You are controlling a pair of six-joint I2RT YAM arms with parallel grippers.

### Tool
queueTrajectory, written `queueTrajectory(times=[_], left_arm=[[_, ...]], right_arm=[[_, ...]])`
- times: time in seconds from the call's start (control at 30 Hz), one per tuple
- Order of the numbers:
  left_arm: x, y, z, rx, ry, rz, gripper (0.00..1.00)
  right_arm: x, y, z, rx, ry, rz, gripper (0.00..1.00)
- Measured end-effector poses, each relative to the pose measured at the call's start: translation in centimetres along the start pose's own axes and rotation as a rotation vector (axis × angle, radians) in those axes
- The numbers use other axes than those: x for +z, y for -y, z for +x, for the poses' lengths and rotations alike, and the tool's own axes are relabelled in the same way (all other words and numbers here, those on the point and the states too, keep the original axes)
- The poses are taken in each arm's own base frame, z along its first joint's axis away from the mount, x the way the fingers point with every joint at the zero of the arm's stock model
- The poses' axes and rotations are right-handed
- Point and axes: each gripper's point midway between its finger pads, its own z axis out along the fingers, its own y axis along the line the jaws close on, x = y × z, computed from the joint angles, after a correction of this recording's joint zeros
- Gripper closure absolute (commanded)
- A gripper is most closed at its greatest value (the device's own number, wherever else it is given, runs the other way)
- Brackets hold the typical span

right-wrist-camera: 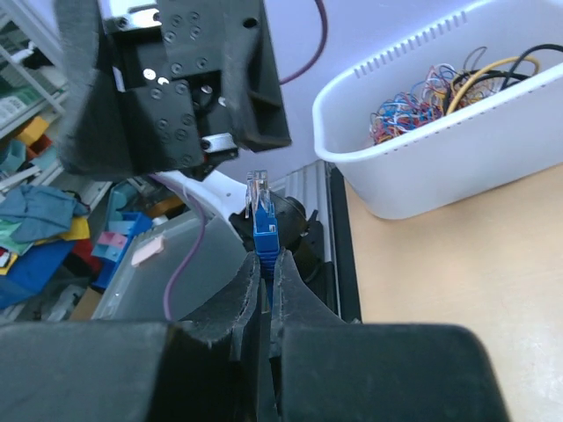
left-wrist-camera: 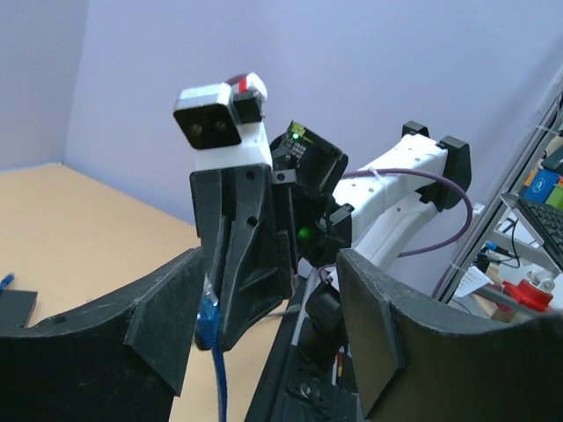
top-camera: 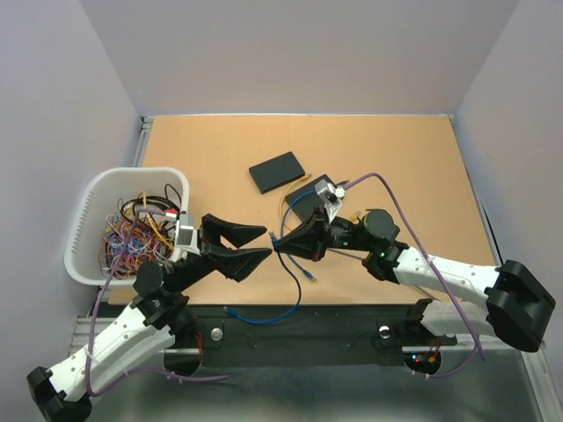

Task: Insert the plug into the switch port

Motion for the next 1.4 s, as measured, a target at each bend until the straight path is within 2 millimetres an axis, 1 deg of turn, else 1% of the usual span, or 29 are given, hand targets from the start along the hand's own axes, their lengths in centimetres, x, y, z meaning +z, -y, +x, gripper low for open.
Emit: queueTrajectory(times=[0.1, 0.3, 0.5, 0.57, 0.6, 0.67, 0.7, 0.73, 0.8, 0.9, 0.93, 0.97, 1.0, 1.03, 1.07, 1.13, 1.17, 1.3, 1.37, 1.4], left_arm=[[-0.1, -0.4, 0.7, -0.007, -0.017, -0.01, 0.32], [0.0, -0.9, 1.0, -0.011, -0.025, -0.027, 0.34], [0.2, -1.7, 2.1, -0.025, -0.057, -0.049, 0.42], [0.3, -1.9, 2.3, -0.028, -0.064, -0.054, 0.51], [0.3, -2.0, 2.4, -0.029, -0.066, -0.055, 0.57], [0.3, -2.0, 2.5, -0.029, -0.069, -0.057, 0.61], [0.4, -2.1, 2.5, -0.028, -0.071, -0.058, 0.65], [0.4, -2.2, 2.7, -0.03, -0.075, -0.06, 0.72], [0.4, -2.3, 2.9, -0.032, -0.084, -0.064, 0.79], [0.5, -2.4, 3.0, -0.032, -0.085, -0.065, 0.96], [0.5, -2.4, 3.0, -0.032, -0.085, -0.064, 1.0], [0.5, -2.3, 2.9, -0.03, -0.083, -0.06, 1.0], [0.5, -2.3, 2.9, -0.03, -0.082, -0.057, 1.0], [0.5, -2.3, 2.9, -0.03, -0.082, -0.058, 1.0], [0.5, -2.3, 2.8, -0.03, -0.081, -0.058, 1.0], [0.5, -2.5, 2.9, -0.034, -0.081, -0.07, 1.0], [0.4, -2.7, 3.0, -0.039, -0.087, -0.085, 1.0], [0.0, -5.0, 4.1, -0.079, -0.14, -0.228, 1.0], [-0.1, -6.1, 3.7, -0.09, -0.142, -0.31, 1.0], [-0.1, -6.4, 3.5, -0.092, -0.141, -0.334, 1.0]], right_arm=[[0.1, -0.5, -0.2, 0.003, 0.008, -0.027, 1.0], [0.1, -1.4, -0.9, -0.002, 0.029, -0.066, 0.99], [0.4, -1.2, -0.6, 0.008, 0.026, -0.074, 0.99], [0.5, -1.0, -0.3, 0.016, 0.02, -0.074, 1.0], [0.5, -0.9, -0.2, 0.021, 0.017, -0.072, 1.0], [0.5, -0.8, -0.1, 0.023, 0.015, -0.071, 1.0], [0.5, -0.8, -0.1, 0.025, 0.015, -0.074, 0.99], [0.5, -0.9, -0.2, 0.024, 0.017, -0.077, 1.0], [0.5, -1.1, -0.3, 0.02, 0.021, -0.087, 1.0], [0.5, -1.2, -0.3, 0.023, 0.02, -0.09, 1.0], [0.5, -1.2, -0.3, 0.025, 0.021, -0.09, 1.0], [0.5, -1.2, -0.4, 0.024, 0.022, -0.09, 1.0], [0.5, -1.3, -0.4, 0.024, 0.023, -0.091, 0.97], [0.5, -1.3, -0.5, 0.024, 0.025, -0.089, 0.75], [0.5, -1.2, -0.5, 0.027, 0.029, -0.085, 0.59], [0.5, -1.0, -0.7, 0.02, 0.039, -0.07, 0.31], [0.5, -0.9, -0.9, 0.023, 0.045, -0.059, 0.2], [-0.3, -0.5, -2.3, -0.007, 0.082, 0.032, 0.19], [-1.1, -0.3, -3.7, -0.048, 0.123, 0.106, 0.19], [-1.4, -0.3, -4.1, -0.06, 0.135, 0.125, 0.21]])
